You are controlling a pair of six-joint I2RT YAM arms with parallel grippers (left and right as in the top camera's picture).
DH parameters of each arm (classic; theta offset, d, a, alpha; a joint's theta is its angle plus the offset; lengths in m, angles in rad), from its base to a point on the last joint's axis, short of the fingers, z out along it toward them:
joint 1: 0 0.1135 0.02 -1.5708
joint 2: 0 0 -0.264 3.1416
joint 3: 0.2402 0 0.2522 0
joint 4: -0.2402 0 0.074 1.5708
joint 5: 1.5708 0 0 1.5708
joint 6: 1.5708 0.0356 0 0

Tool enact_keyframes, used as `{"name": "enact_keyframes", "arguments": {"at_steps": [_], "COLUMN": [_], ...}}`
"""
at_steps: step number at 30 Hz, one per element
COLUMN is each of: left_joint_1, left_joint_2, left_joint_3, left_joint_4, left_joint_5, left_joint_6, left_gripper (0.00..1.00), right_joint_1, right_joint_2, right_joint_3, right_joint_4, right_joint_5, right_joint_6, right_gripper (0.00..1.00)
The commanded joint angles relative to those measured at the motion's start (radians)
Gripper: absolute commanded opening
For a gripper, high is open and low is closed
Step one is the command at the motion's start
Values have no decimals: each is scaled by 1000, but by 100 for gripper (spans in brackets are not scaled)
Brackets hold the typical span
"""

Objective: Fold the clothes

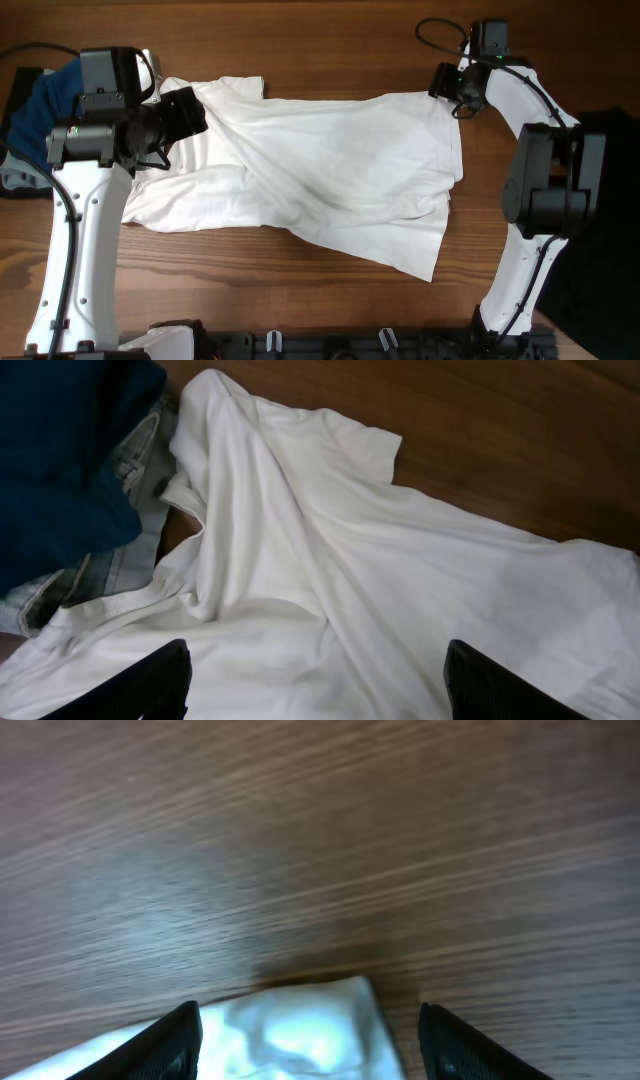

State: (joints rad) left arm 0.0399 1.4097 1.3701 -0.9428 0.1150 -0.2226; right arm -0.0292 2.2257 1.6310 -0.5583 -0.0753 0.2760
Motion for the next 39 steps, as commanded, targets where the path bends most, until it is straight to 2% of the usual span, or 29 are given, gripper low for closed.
{"name": "enact_keyframes", "arguments": {"at_steps": [1, 3, 4, 6, 10, 14, 18, 23, 28, 29, 30, 31, 32, 33, 34, 39], "left_joint_1": [-6, -6, -6, -6, -6, -6, -5, -5, -5, -5, -5, -5, -5, -5, -5, -10], "left_joint_2": [-6, -6, -6, -6, -6, -6, -6, -6, -6, -6, -6, -6, -6, -6, -6, 17], "left_joint_3": [8, 8, 8, 8, 8, 8, 8, 8, 8, 8, 8, 8, 8, 8, 8, 8], "left_joint_4": [0, 3, 6, 12, 18, 18, 19, 23, 29, 30, 33, 35, 35, 34, 32, -17], "left_joint_5": [16, 16, 16, 16, 16, 16, 15, 15, 15, 15, 16, 15, 16, 16, 15, 16], "left_joint_6": [10, 10, 10, 9, 10, 10, 10, 10, 10, 10, 10, 10, 10, 10, 10, 10], "left_gripper": [81, 81, 81, 80, 80, 80, 80, 81, 81, 81, 81, 82, 82, 83, 83, 84], "right_joint_1": [0, 6, 11, 21, 33, 7, -62, -232, -368, -384, -400, -409, -424, -433, -438, -433], "right_joint_2": [31, 41, 44, 49, 48, 38, -13, -99, -109, -109, -109, -109, -109, -111, -111, -124], "right_joint_3": [-6, -7, -7, -7, -6, 14, 64, 169, 246, 246, 246, 246, 246, 246, 246, 246], "right_joint_4": [-41, -71, -81, -91, -85, -47, 53, 225, 277, 275, 267, 255, 216, 184, 151, -21], "right_joint_5": [17, -16, -39, -58, -64, -68, -180, -380, -424, -424, -424, -424, -437, -460, -484, -578], "right_joint_6": [15, 15, 11, 11, 13, 19, 56, 230, 274, 267, 253, 241, 212, 188, 169, 71], "right_gripper": [67, 65, 61, 46, 4, 4, 4, 4, 4, 13, 43, 60, 84, 90, 92, 93]}}
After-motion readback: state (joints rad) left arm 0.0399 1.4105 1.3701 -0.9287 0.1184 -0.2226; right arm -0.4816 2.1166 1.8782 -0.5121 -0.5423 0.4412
